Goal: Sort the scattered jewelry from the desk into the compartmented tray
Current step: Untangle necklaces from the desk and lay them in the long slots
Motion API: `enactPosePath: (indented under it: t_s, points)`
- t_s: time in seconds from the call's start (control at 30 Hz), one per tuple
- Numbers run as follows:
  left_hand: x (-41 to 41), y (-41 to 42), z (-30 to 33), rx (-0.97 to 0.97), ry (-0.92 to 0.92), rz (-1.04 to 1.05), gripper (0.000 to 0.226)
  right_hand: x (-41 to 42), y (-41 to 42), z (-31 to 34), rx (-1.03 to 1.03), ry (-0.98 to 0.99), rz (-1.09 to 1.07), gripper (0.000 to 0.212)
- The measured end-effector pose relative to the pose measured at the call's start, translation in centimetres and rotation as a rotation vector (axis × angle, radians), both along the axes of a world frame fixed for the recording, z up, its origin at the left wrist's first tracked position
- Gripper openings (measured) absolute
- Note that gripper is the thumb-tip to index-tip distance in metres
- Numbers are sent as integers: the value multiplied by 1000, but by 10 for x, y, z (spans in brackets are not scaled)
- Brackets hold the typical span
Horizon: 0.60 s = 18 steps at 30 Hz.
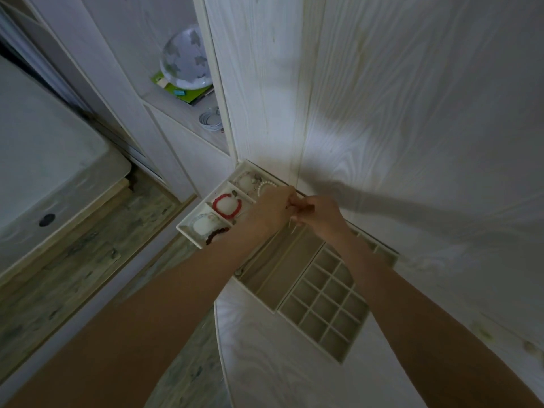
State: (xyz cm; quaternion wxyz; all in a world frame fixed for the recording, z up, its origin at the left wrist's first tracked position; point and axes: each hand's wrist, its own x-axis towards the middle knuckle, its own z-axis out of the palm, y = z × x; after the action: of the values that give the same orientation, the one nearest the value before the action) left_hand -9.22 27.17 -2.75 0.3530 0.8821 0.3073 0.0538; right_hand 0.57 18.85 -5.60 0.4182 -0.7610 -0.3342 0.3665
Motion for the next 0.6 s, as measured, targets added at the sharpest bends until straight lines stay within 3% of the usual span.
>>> enactPosePath:
  t_s: [0.33, 0.4, 0.5, 0.6]
  points:
    - [-27, 0, -33, 17, 30, 0, 18, 9, 9, -21, -203, -381, 80, 13]
    - [-32, 0, -41, 143, 99, -65, 22, 9, 9, -22, -278, -500, 125, 14]
    - [-41, -5, -45, 479, 176, -237, 22, 7, 11, -22, -388, -711, 206, 19]
    - [-48, -13, -46, 704, 273, -357, 26, 4, 11, -22, -384, -852, 232, 19]
